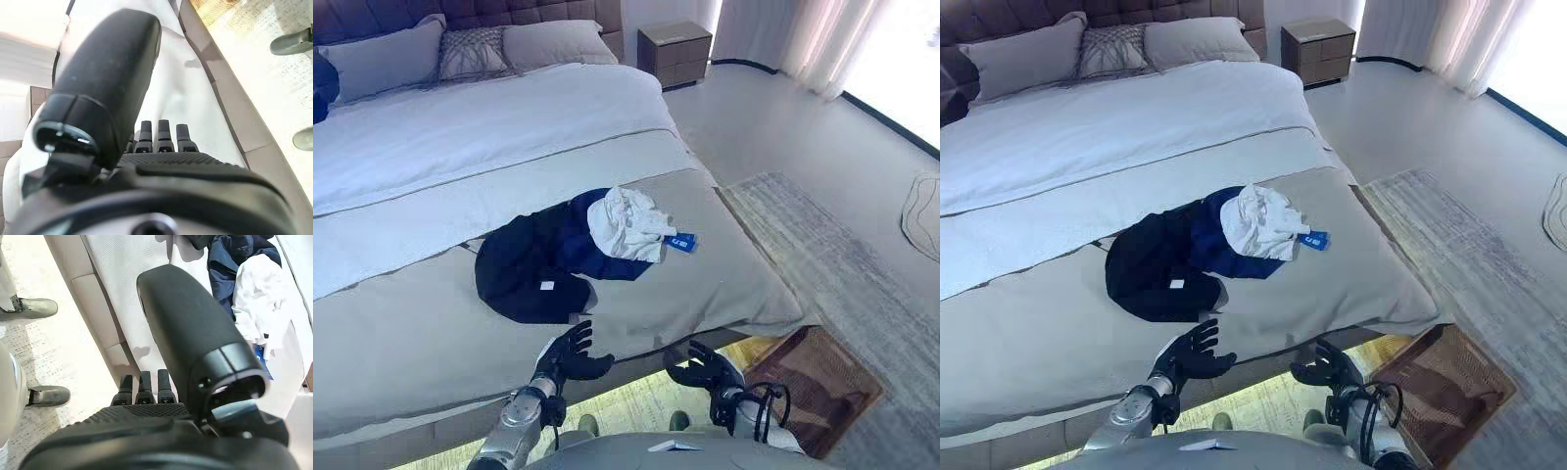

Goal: Pick up the clothes from the bed and place them into the basket

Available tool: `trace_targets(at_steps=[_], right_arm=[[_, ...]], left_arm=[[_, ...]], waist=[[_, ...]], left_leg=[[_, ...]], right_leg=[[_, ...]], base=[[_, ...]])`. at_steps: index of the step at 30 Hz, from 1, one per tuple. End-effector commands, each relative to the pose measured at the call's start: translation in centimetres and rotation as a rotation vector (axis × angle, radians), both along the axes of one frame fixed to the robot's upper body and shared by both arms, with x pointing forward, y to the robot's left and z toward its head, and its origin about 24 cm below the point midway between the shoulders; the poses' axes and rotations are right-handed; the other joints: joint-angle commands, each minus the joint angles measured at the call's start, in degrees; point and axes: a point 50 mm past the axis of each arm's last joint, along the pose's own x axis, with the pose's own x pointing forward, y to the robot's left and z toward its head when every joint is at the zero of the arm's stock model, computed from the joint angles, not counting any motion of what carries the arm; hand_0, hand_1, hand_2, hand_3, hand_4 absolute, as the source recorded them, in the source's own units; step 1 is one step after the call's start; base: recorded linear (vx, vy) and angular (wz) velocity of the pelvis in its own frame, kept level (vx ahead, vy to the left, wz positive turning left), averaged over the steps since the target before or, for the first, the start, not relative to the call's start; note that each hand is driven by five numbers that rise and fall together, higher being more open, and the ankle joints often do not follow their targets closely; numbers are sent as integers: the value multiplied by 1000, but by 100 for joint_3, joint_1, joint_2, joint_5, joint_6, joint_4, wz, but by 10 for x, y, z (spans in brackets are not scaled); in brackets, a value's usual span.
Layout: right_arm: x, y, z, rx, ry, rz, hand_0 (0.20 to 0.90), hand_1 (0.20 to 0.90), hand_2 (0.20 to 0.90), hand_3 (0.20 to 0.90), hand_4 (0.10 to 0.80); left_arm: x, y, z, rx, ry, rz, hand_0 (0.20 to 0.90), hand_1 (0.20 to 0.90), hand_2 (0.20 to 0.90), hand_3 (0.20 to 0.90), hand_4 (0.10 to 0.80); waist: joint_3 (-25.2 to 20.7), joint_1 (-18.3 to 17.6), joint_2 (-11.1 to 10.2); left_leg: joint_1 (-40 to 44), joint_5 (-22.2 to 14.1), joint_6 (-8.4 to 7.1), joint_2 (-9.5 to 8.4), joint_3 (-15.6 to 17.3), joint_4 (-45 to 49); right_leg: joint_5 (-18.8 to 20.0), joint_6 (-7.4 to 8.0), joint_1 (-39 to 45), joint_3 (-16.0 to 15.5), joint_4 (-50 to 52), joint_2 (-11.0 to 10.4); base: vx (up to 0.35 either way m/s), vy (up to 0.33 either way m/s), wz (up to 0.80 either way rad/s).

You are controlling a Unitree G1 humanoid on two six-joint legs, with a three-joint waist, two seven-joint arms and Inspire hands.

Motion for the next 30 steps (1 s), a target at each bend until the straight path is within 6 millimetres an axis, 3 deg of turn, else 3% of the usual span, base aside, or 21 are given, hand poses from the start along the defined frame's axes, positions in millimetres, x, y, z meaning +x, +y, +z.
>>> trace_targets(at_steps=[1, 13, 30], right_arm=[[39, 17, 17, 63, -140, 0, 900, 900, 900, 900, 800], [40, 20, 18, 98, -140, -29, 900, 900, 900, 900, 800], [41, 15, 19, 75, -187, -42, 900, 900, 900, 900, 800]], left_arm=[[44, -9, 32, -12, -209, -87, 900, 900, 900, 900, 800], [37, -17, 23, -152, -123, -73, 900, 900, 900, 900, 800], [32, -13, 18, -118, -90, -52, 900, 900, 900, 900, 800]], waist=[[104, 73, -102], [114, 85, -102], [103, 105, -9]], left_leg=[[105, -632, 214, -340, -75, 40], [101, -634, 213, -336, -87, 32], [31, -582, 182, -333, -145, 31]], right_leg=[[-364, 207, 46, 97, 428, -172], [-370, 199, 40, 99, 436, -164], [-368, 169, 45, 56, 398, -165]], base=[[0, 0, 0], [0, 0, 0], [0, 0, 0]])
